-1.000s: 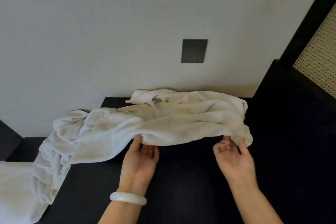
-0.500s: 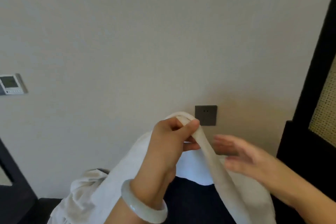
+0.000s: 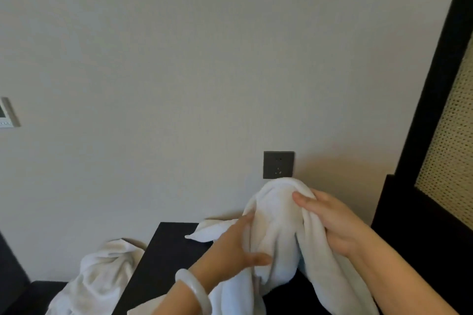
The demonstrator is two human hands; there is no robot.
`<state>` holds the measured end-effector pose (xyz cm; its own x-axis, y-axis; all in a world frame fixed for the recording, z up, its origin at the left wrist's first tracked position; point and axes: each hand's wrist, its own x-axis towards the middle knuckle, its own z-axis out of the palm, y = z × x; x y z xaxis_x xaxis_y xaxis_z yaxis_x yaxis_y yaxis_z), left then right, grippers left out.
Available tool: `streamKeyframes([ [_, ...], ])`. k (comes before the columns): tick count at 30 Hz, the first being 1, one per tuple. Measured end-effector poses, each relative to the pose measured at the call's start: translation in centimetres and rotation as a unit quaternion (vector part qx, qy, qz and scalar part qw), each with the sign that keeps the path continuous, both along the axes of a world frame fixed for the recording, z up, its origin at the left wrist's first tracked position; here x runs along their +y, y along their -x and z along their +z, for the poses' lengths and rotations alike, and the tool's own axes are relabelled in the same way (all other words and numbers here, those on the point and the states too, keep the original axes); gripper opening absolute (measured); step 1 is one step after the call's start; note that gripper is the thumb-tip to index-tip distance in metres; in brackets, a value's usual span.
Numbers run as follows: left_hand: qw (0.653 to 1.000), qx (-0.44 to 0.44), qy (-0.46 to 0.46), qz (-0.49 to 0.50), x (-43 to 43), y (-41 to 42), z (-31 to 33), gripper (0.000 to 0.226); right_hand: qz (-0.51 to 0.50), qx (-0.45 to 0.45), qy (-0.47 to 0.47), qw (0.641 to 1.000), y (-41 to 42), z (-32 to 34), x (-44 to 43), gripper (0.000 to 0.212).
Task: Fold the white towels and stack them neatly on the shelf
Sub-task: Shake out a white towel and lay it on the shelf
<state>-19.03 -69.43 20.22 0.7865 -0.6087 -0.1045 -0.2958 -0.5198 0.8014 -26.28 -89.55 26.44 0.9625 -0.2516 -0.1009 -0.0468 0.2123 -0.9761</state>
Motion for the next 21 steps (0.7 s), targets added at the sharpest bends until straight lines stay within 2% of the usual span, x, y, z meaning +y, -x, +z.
streamKeyframes([
  [2, 0.997, -0.034, 0.047, 0.048, 0.5, -0.5, 1.7, 0.072, -0.006, -0.039, 0.015, 0.999, -0.7, 3.8, -0.2, 0.042],
  [4, 0.991, -0.056, 0.106, 0.066, 1.6, -1.1, 5.1, 0.048, -0.008, -0.092, 0.026, 0.995, -1.3, 8.7, -0.6, 0.03],
  [6, 0.979, -0.068, 0.181, 0.07, 2.8, -1.5, 9.4, 0.036, 0.0, -0.145, 0.035, 0.989, -1.9, 14.2, -0.9, 0.015],
  [8, 0.968, -0.07, 0.231, 0.061, 4.2, -1.6, 13.5, 0.03, 0.007, -0.173, 0.056, 0.983, -2.9, 18.6, -1.2, 0.011],
  [10, 0.966, -0.071, 0.245, 0.05, 5.5, -2.1, 16.0, 0.025, 0.008, -0.162, 0.098, 0.982, -4.7, 20.4, -1.6, 0.01],
  [12, 0.972, -0.09, 0.203, 0.077, 6.1, -3.0, 16.1, 0.017, -0.006, -0.106, 0.172, 0.979, -6.9, 18.8, -2.0, 0.017],
  [13, 0.975, -0.106, 0.164, 0.103, 6.1, -3.6, 15.3, 0.014, -0.024, -0.068, 0.241, 0.968, -8.1, 16.8, -2.2, 0.022],
  [14, 0.978, -0.123, 0.115, 0.126, 5.9, -4.1, 13.9, 0.012, -0.04, -0.027, 0.327, 0.944, -9.2, 14.4, -2.3, 0.026],
  [17, 0.975, -0.153, -0.084, 0.136, 4.9, -4.3, 7.4, 0.03, -0.046, 0.099, 0.562, 0.82, -9.9, 5.6, -0.8, 0.046],
  [19, 0.971, -0.151, -0.166, 0.084, 5.0, -3.4, 2.3, 0.047, 0.013, 0.128, 0.627, 0.768, -8.4, -0.3, 1.1, 0.057],
  [21, 0.977, -0.129, -0.17, 0.001, 5.3, -1.8, -2.0, 0.062, 0.131, 0.109, 0.635, 0.754, -5.7, -5.7, 2.6, 0.072],
])
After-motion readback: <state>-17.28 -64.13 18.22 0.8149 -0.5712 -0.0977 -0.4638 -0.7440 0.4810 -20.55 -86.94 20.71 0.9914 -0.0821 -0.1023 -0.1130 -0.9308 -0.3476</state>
